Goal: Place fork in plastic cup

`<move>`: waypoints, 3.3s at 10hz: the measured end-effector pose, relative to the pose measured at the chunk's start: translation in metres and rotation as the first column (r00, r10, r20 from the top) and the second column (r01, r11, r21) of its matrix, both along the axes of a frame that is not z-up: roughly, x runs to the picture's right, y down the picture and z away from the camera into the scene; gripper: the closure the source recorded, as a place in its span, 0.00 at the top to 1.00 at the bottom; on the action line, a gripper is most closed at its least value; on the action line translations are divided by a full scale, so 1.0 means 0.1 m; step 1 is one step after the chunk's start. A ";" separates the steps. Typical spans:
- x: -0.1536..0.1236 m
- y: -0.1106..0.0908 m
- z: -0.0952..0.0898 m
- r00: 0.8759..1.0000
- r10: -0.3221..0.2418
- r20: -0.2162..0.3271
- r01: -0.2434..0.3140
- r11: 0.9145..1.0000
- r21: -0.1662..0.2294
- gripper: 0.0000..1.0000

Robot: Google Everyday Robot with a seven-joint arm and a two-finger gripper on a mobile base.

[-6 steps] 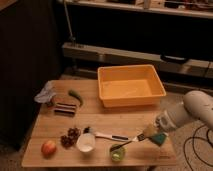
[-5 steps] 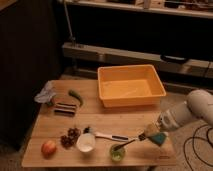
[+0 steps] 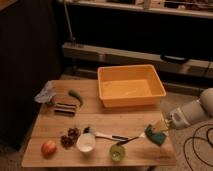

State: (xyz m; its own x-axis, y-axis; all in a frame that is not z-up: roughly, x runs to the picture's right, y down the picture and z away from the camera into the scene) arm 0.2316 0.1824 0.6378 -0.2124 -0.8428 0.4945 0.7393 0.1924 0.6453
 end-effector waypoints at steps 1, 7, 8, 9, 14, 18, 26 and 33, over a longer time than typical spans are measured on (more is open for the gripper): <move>-0.01 0.00 0.00 1.000 -0.001 0.001 0.001 1.000 0.002 0.02; -0.11 0.07 0.08 0.999 -0.034 -0.029 0.034 0.999 0.017 0.02; -0.10 0.09 0.11 0.999 -0.035 -0.039 0.035 0.999 0.018 0.02; -0.11 0.11 0.13 0.998 -0.037 -0.045 0.038 0.999 0.018 0.02; -0.30 0.25 0.17 0.996 -0.082 -0.024 0.082 0.997 0.007 0.02; -0.44 0.33 0.13 0.992 -0.127 0.008 0.127 0.992 0.015 0.02; -0.52 0.32 0.26 0.985 -0.164 -0.059 0.166 0.986 0.028 0.02; -0.36 0.22 0.40 0.985 -0.118 -0.126 0.123 0.992 0.035 0.02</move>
